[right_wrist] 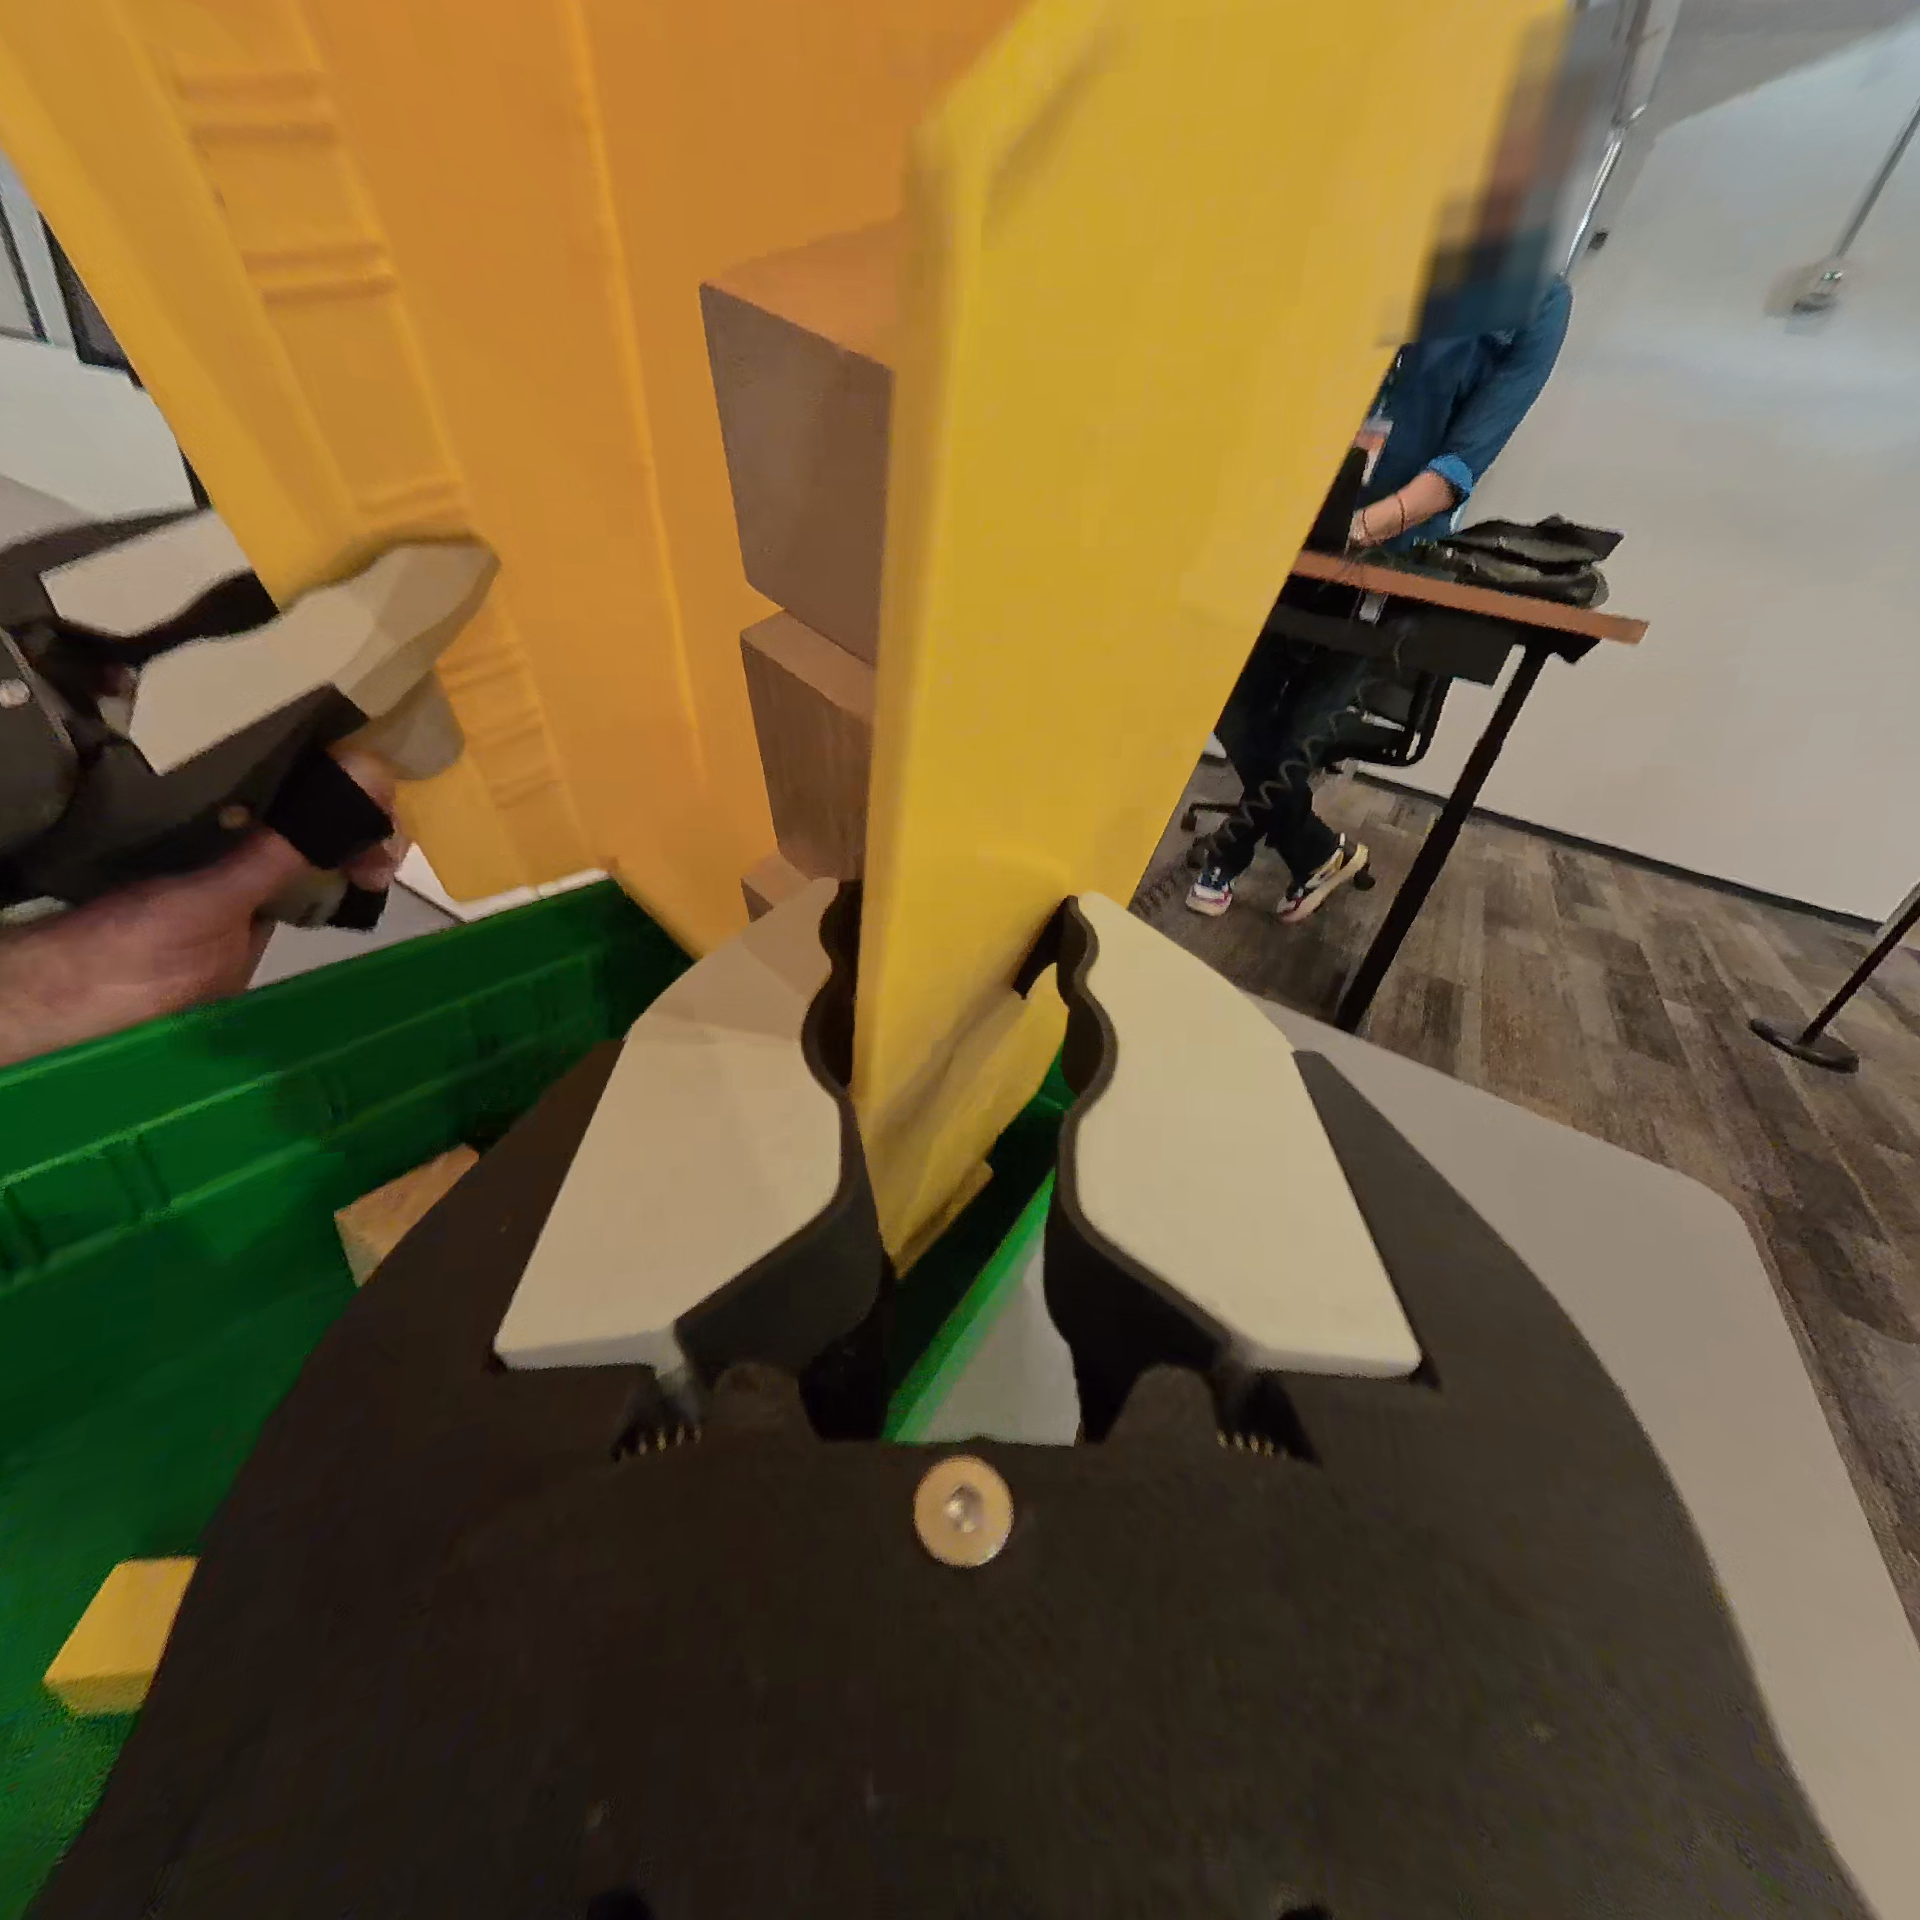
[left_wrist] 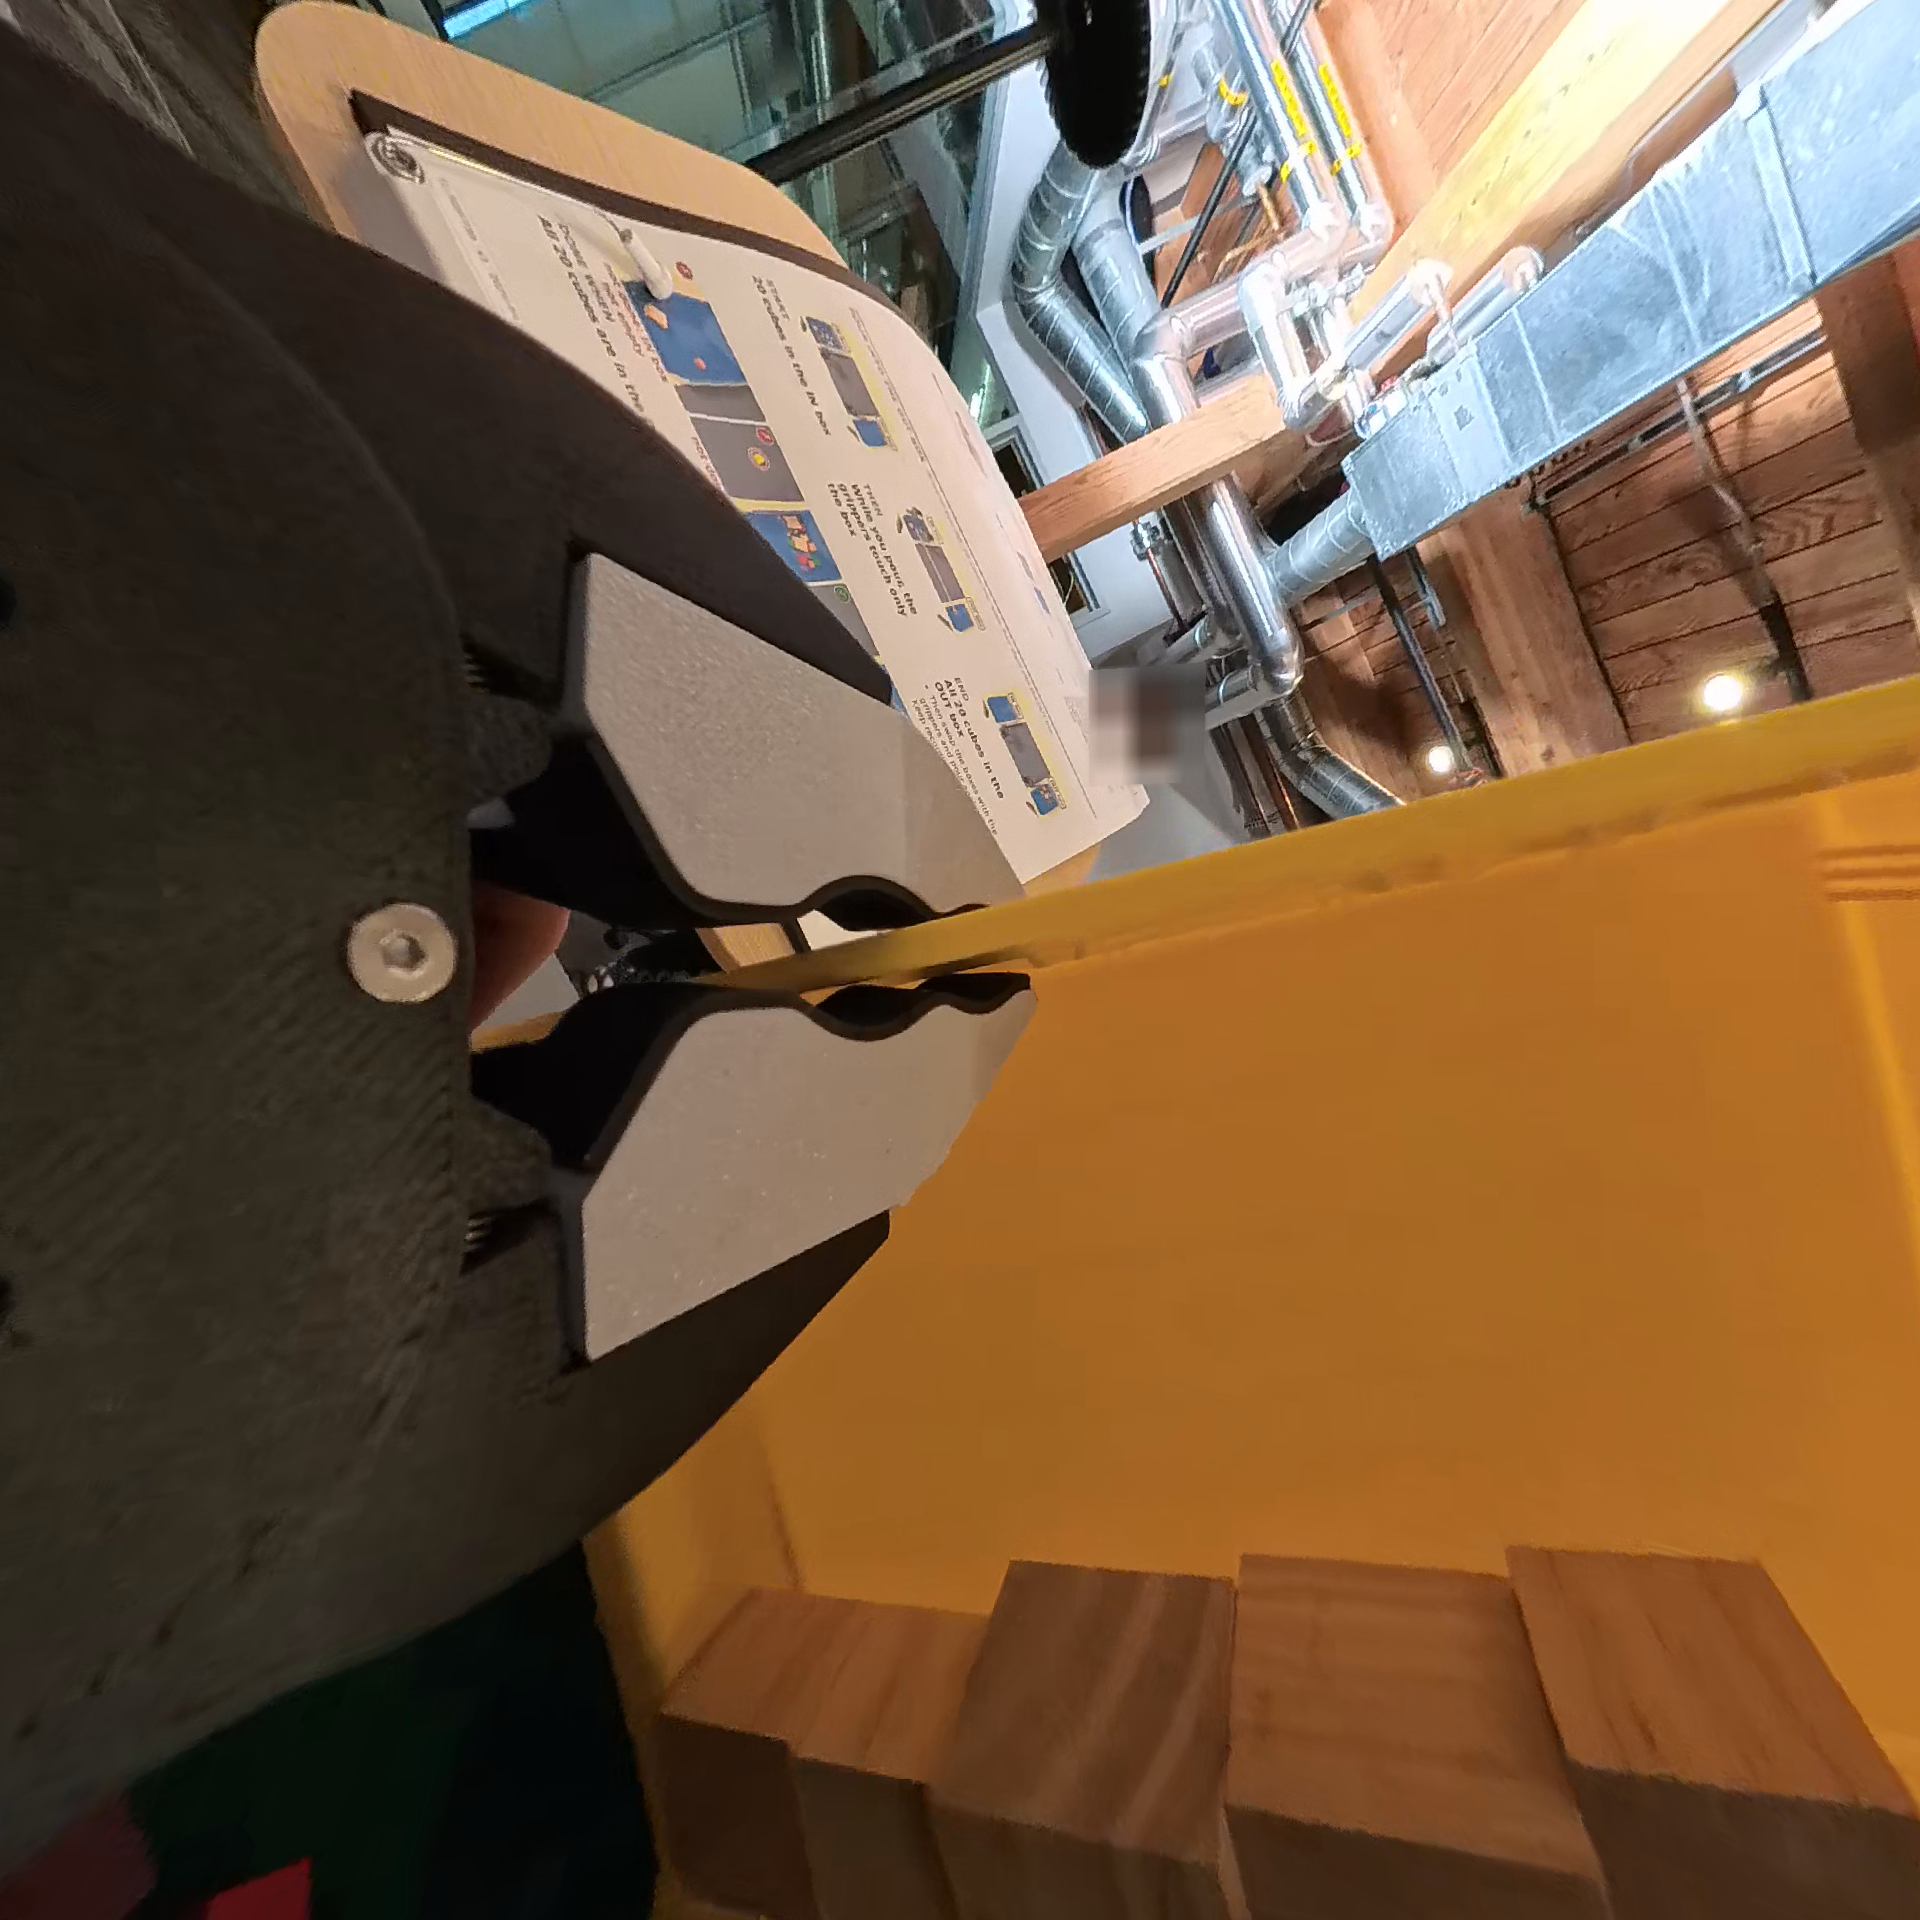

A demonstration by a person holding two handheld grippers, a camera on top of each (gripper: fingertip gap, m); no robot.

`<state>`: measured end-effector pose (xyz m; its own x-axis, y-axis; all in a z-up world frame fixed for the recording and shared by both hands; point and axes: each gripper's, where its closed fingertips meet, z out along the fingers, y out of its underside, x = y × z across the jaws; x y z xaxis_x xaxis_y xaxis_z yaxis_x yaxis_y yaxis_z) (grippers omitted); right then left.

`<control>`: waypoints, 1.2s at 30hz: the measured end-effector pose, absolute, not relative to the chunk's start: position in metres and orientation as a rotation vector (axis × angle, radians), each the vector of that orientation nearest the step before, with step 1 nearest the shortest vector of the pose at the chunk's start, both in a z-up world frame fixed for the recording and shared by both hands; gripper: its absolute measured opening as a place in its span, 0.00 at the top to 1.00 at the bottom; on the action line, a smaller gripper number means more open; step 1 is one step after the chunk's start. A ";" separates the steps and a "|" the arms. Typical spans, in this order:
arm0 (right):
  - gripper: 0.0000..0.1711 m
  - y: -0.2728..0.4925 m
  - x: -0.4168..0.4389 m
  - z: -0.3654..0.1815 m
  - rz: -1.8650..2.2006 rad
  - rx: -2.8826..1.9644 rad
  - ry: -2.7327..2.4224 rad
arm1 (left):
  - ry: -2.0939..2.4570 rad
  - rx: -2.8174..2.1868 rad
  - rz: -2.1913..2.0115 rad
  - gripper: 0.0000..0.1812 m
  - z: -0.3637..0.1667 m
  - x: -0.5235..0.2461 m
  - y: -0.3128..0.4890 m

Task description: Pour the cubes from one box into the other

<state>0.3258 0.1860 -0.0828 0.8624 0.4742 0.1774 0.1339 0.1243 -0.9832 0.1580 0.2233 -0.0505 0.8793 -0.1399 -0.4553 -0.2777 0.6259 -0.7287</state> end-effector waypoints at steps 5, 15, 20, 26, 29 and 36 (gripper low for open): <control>0.81 0.179 0.326 -0.094 0.272 -1.486 -0.546 | 0.521 -0.894 0.098 0.98 -0.055 0.159 0.219; 0.79 0.165 0.324 -0.108 0.184 -1.602 -0.702 | 0.568 -0.900 0.139 0.97 -0.065 0.157 0.212; 0.79 0.159 0.326 -0.112 0.159 -1.615 -0.691 | 0.583 -0.909 0.154 0.97 -0.070 0.158 0.210; 0.81 0.158 0.330 -0.119 0.144 -1.612 -0.654 | 0.600 -0.920 0.162 0.97 -0.073 0.160 0.209; 0.83 0.159 0.331 -0.115 0.106 -1.595 -0.650 | 0.611 -0.919 0.165 0.97 -0.074 0.160 0.209; 0.92 0.167 0.338 -0.091 -0.004 -1.521 -0.572 | 0.579 -0.894 0.177 0.97 -0.059 0.159 0.211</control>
<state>0.3385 0.1672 -0.0909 0.8694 0.3449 0.3539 0.3498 0.0765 -0.9337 0.1587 0.2111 -0.0590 0.8336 -0.0901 -0.5450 -0.3795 0.6236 -0.6834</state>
